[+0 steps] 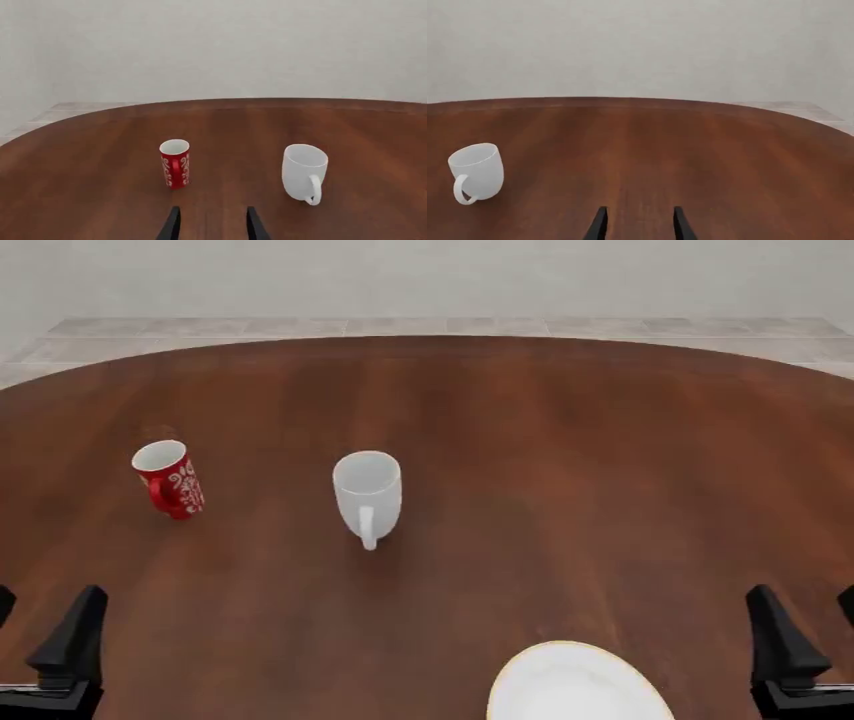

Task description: Put the white mug on the plate.

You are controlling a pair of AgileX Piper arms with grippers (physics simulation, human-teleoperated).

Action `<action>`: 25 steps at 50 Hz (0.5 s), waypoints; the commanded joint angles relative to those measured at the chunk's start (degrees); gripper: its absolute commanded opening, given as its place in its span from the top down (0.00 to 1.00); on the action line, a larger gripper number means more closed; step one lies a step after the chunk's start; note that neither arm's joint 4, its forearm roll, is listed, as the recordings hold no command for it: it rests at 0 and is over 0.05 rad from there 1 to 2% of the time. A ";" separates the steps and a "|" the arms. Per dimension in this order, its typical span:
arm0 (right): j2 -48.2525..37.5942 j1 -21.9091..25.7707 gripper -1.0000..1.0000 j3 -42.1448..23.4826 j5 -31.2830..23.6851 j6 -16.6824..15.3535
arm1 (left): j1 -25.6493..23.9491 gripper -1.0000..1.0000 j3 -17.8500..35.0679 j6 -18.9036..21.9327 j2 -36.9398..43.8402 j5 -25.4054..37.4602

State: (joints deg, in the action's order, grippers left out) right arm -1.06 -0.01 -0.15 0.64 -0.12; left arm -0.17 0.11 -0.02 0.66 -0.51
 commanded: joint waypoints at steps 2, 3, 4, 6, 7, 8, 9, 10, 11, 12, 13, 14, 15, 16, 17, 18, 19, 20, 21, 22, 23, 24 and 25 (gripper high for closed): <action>0.55 -0.01 0.00 -0.13 -0.48 0.14 | 0.17 0.00 0.33 0.05 -0.41 0.75; 0.51 -0.01 0.00 -0.12 -0.43 0.15 | 0.17 0.00 0.14 0.05 -0.38 0.53; 0.50 -0.01 0.00 -0.12 -0.43 0.15 | 0.17 0.00 0.10 0.05 -0.31 0.42; 0.50 -0.01 0.00 -0.13 -0.43 0.14 | 0.17 0.00 0.21 0.05 -0.32 0.54; 0.50 -0.01 0.00 -0.13 -0.44 0.15 | 0.16 0.00 0.24 0.06 -0.33 0.59; 0.50 -0.01 0.00 -0.13 -0.44 0.15 | 0.17 0.00 0.32 0.06 -0.38 0.72; 0.50 -0.01 0.00 -0.13 -0.44 0.15 | 0.17 0.00 0.32 0.06 -0.38 0.72; 0.43 -0.01 0.00 -0.09 -0.32 0.15 | 0.17 0.00 0.08 0.05 -0.40 0.50; 0.39 -0.01 0.00 -0.07 -0.26 0.15 | 0.17 0.00 0.10 0.08 -0.42 0.50; 0.33 -0.01 0.00 -0.04 -0.17 0.15 | 0.19 0.00 0.21 0.05 -0.41 0.62; 0.32 -0.01 0.00 -0.03 -0.15 0.15 | 0.19 0.00 0.16 0.04 -0.38 0.55; 0.33 -0.01 0.00 -0.03 -0.17 0.16 | 0.19 0.00 0.01 0.02 -0.39 0.44; 0.35 -0.01 0.00 -0.03 -0.19 0.17 | 0.19 0.00 -0.03 0.03 -0.39 0.40; 0.35 -0.01 0.00 -0.03 -0.19 0.17 | 0.19 0.00 -0.03 0.03 -0.39 0.40; 0.37 -0.01 0.00 -0.04 -0.21 0.16 | 0.19 0.00 -0.05 0.04 -0.37 0.36; 0.37 -0.01 0.00 -0.04 -0.22 0.17 | 0.19 0.00 -0.05 0.01 -0.31 0.34; 0.35 -0.01 0.00 -0.04 -0.19 0.17 | 0.19 0.00 -0.03 -0.03 0.01 0.08; 0.33 -0.01 0.00 -0.03 -0.16 0.17 | 0.19 0.00 -0.05 -0.03 -0.08 0.17; 0.28 -0.01 0.00 -0.02 -0.10 0.17 | 0.19 0.00 -0.06 -0.03 -0.16 0.26; 0.25 -0.01 0.00 -0.01 -0.07 0.18 | 0.19 0.00 0.00 -0.03 -0.10 0.24; 0.24 0.00 0.00 0.00 -0.05 0.18 | 0.19 0.00 -0.02 -0.02 -0.10 0.22; 0.21 0.00 0.00 0.00 -0.02 0.18 | 0.19 0.00 -0.06 -0.01 -0.14 0.21; 0.21 0.00 0.00 -0.01 -0.03 0.19 | 0.19 0.00 -0.06 -0.01 -0.14 0.22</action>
State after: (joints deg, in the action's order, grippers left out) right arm -0.75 -0.01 -0.18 0.48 0.04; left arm 0.00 0.12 -0.01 0.45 -0.20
